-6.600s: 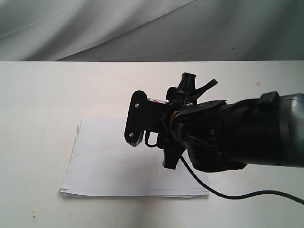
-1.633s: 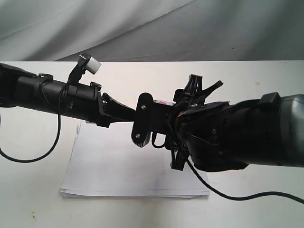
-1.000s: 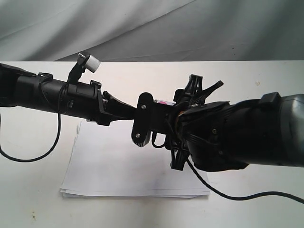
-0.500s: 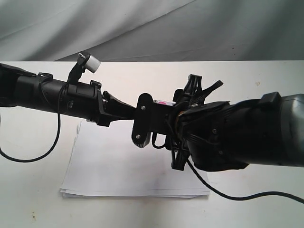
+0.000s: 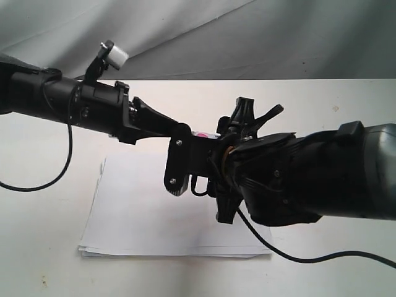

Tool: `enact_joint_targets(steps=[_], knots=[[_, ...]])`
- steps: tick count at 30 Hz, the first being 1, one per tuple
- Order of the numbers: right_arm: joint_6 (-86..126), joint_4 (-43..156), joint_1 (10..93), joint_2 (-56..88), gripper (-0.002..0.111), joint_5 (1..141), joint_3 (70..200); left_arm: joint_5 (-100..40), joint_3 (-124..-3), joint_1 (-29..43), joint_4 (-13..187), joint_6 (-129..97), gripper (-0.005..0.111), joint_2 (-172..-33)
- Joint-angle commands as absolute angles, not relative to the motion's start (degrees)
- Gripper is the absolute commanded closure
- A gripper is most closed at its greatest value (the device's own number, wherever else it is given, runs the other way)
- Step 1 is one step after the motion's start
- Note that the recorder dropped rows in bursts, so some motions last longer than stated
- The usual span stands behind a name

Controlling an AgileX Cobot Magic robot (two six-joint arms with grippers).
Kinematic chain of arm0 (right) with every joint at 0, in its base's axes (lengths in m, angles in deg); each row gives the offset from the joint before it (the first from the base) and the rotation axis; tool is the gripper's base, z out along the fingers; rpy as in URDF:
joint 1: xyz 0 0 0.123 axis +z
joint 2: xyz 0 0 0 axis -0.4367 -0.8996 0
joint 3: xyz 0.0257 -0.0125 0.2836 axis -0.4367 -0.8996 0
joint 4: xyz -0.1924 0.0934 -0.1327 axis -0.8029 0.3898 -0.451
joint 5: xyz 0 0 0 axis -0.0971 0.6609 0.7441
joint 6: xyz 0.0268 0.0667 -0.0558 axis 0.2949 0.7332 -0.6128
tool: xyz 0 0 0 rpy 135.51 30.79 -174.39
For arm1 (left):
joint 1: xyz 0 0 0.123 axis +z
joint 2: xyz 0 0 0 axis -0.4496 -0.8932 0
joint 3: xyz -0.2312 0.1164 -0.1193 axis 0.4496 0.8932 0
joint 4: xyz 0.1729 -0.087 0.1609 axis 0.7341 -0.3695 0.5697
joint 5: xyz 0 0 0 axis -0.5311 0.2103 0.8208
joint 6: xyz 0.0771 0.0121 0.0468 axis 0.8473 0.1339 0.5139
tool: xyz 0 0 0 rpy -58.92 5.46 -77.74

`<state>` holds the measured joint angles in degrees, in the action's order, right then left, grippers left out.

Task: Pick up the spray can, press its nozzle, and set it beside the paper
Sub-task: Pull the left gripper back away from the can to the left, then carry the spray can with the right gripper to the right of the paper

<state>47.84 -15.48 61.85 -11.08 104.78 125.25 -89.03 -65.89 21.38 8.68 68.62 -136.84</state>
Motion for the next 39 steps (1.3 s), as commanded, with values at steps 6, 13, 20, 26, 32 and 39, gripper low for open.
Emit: enact_joint_targets(steps=[6,13,20,26,32,39], knots=[[47.7,-17.2,62.0,-10.3,0.108,104.8,126.0,-91.7,-62.2,28.9,9.4,64.8,0.107,-127.0],[47.9,-17.2,62.0,-10.3,0.108,102.6,126.0,-91.3,-54.0,34.0,8.0,65.4,0.107,-120.2],[48.3,-16.5,62.0,-10.3,0.108,101.6,126.0,-89.5,-48.9,35.5,6.2,67.0,0.107,-117.0],[48.3,-12.2,62.0,-10.3,0.108,101.6,126.0,-89.2,-46.9,35.5,5.7,67.0,0.107,-117.0],[50.1,-11.1,62.0,-8.3,0.108,101.5,126.0,-89.0,-46.8,35.5,5.2,66.7,0.107,-117.0],[57.8,-6.8,61.8,2.4,0.108,102.1,126.0,-89.0,-46.8,35.5,3.7,66.7,0.107,-117.0]])
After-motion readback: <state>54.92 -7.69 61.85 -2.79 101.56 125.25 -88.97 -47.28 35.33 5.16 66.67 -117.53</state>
